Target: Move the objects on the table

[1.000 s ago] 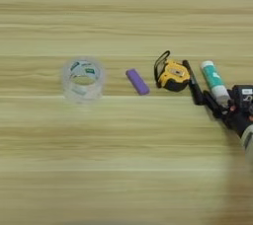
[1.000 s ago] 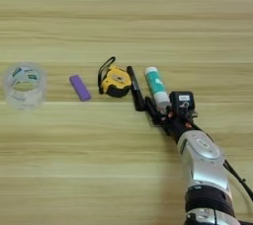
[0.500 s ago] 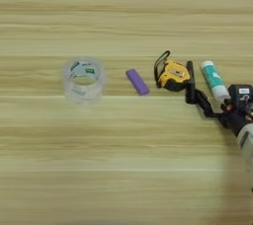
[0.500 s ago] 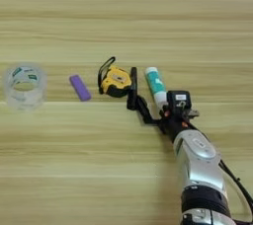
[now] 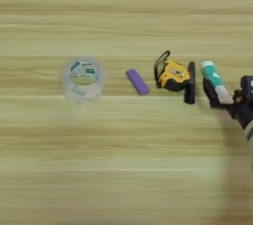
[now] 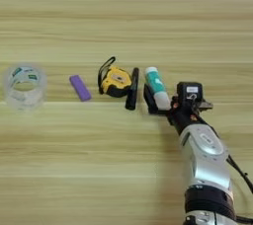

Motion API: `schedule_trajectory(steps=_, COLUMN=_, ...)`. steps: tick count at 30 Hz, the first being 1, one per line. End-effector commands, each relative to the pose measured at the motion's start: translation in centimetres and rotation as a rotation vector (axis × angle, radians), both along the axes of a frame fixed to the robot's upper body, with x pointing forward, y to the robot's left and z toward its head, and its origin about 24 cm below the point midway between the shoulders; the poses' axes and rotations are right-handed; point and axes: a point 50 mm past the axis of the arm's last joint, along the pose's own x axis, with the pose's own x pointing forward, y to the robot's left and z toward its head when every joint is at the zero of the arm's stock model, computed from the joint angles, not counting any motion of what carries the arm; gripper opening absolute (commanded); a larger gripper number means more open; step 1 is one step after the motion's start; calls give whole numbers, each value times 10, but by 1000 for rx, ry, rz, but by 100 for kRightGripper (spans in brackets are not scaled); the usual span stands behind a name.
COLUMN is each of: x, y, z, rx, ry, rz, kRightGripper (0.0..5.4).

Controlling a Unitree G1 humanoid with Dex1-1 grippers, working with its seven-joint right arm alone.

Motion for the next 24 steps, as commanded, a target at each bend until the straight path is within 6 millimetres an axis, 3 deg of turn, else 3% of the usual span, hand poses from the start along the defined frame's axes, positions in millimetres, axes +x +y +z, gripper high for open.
schedule_trajectory(steps=1, x=10, y=4, z=38, rx=-55, ry=-148, rz=29, kRightGripper=537)
schedule_trajectory(steps=9, x=2, y=32, z=55, rx=-74, ry=-215, rz=148, kRightGripper=537)
schedule_trajectory(steps=18, x=0, y=89, z=51, rx=-54, ry=-208, rz=364, kRightGripper=537)
schedule_trajectory(steps=24, x=0, y=105, z=56, rx=-73, ry=-217, rz=435, kRightGripper=537)
